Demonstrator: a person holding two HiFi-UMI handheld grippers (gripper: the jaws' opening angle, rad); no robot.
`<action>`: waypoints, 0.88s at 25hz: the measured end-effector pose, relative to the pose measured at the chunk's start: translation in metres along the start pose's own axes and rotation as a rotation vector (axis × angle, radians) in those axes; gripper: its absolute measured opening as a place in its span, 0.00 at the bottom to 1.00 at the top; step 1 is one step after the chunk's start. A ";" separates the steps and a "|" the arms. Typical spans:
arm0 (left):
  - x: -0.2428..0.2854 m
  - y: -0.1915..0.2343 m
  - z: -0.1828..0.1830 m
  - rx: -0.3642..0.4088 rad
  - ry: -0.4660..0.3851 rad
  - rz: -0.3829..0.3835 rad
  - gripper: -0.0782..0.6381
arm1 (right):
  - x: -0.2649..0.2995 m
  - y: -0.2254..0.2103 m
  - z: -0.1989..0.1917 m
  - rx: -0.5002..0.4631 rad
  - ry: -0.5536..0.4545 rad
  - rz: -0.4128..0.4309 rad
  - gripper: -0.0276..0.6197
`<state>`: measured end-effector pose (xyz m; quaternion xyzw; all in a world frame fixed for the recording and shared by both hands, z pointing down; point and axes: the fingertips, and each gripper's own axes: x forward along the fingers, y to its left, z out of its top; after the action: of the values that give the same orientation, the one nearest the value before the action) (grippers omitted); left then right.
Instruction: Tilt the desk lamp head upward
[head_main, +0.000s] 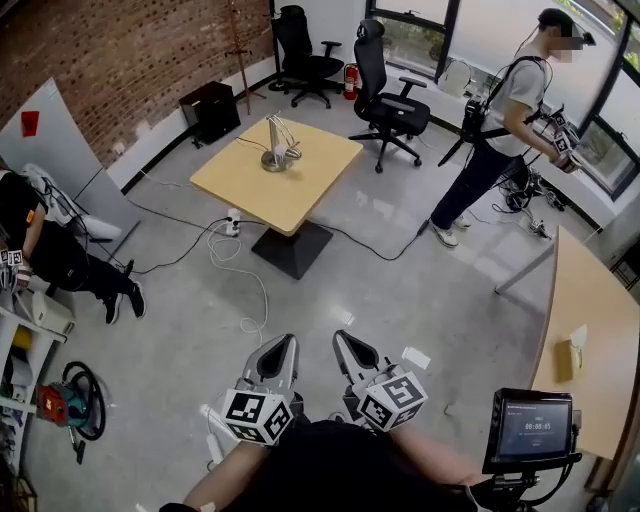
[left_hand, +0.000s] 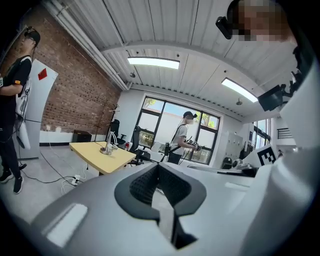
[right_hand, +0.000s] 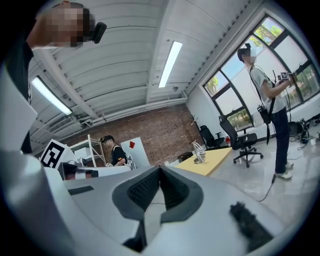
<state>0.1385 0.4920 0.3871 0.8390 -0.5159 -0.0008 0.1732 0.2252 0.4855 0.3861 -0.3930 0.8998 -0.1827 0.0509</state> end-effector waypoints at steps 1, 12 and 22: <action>0.006 0.005 0.001 -0.002 0.003 -0.010 0.12 | 0.005 -0.004 0.000 -0.001 0.001 -0.013 0.05; 0.078 0.116 0.038 -0.083 -0.014 -0.065 0.12 | 0.119 -0.029 0.003 -0.051 0.054 -0.108 0.05; 0.114 0.232 0.063 -0.140 -0.002 -0.076 0.12 | 0.227 -0.029 -0.002 -0.030 0.095 -0.145 0.05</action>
<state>-0.0204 0.2801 0.4162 0.8438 -0.4824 -0.0446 0.2307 0.0887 0.3030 0.4106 -0.4487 0.8730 -0.1908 -0.0109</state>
